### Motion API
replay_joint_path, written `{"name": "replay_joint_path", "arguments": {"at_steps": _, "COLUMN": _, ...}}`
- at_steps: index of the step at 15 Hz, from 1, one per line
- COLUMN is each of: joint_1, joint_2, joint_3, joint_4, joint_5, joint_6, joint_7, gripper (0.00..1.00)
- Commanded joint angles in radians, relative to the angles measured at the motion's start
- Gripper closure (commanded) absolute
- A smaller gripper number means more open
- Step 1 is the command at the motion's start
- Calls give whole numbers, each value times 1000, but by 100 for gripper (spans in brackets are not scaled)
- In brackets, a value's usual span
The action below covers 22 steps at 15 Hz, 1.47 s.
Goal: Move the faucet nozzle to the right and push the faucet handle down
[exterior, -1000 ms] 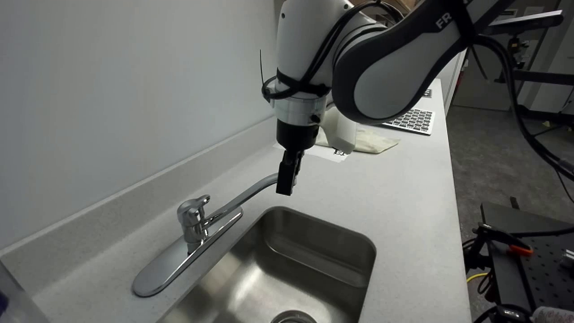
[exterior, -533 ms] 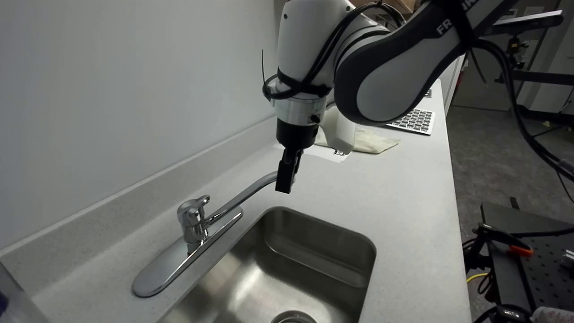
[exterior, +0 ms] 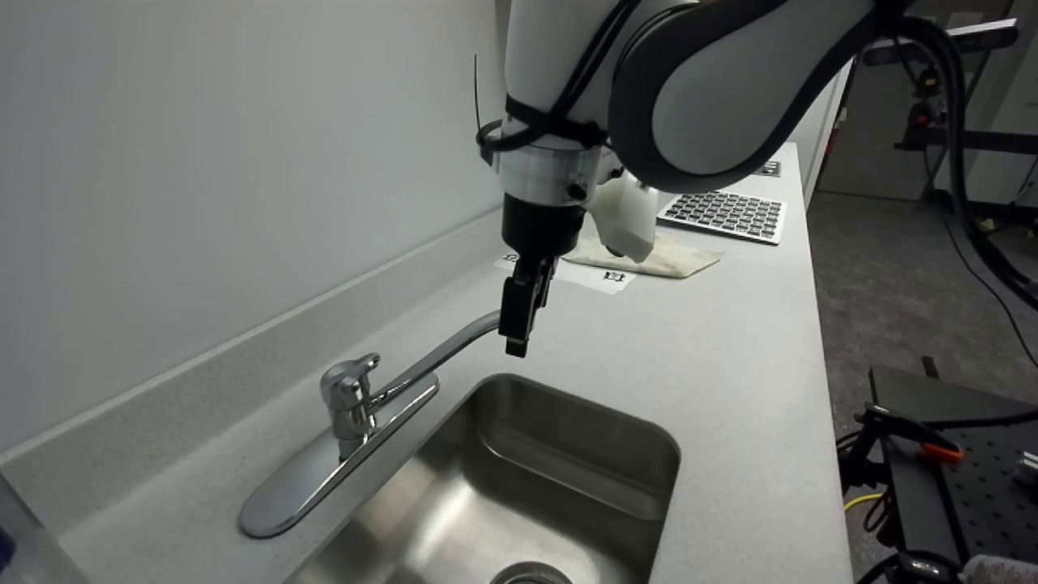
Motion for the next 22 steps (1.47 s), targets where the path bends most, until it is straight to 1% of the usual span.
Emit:
{"name": "replay_joint_path", "arguments": {"at_steps": 1, "joint_1": -17, "joint_2": -97, "joint_3": 27, "joint_4": -56, "joint_5": 33, "joint_6": -11, "joint_7": -48, "gripper": 0}}
{"name": "replay_joint_path", "arguments": {"at_steps": 5, "joint_1": -22, "joint_2": -167, "joint_3": 56, "joint_4": -76, "joint_5": 78, "joint_6": -6, "joint_7": -102, "gripper": 0}}
{"name": "replay_joint_path", "arguments": {"at_steps": 11, "joint_1": -27, "joint_2": -284, "joint_3": 84, "joint_4": -104, "joint_5": 230, "joint_6": -13, "joint_7": -217, "gripper": 0}}
{"name": "replay_joint_path", "arguments": {"at_steps": 15, "joint_1": -25, "joint_2": -368, "joint_3": 75, "joint_4": -141, "joint_5": 302, "joint_6": -22, "joint_7": -278, "gripper": 0}}
{"name": "replay_joint_path", "arguments": {"at_steps": 18, "joint_1": -20, "joint_2": -431, "joint_3": 67, "joint_4": -173, "joint_5": 338, "joint_6": -27, "joint_7": -300, "gripper": 0}}
{"name": "replay_joint_path", "arguments": {"at_steps": 22, "joint_1": -9, "joint_2": -487, "joint_3": 49, "joint_4": -211, "joint_5": 402, "joint_6": -33, "joint_7": -348, "gripper": 0}}
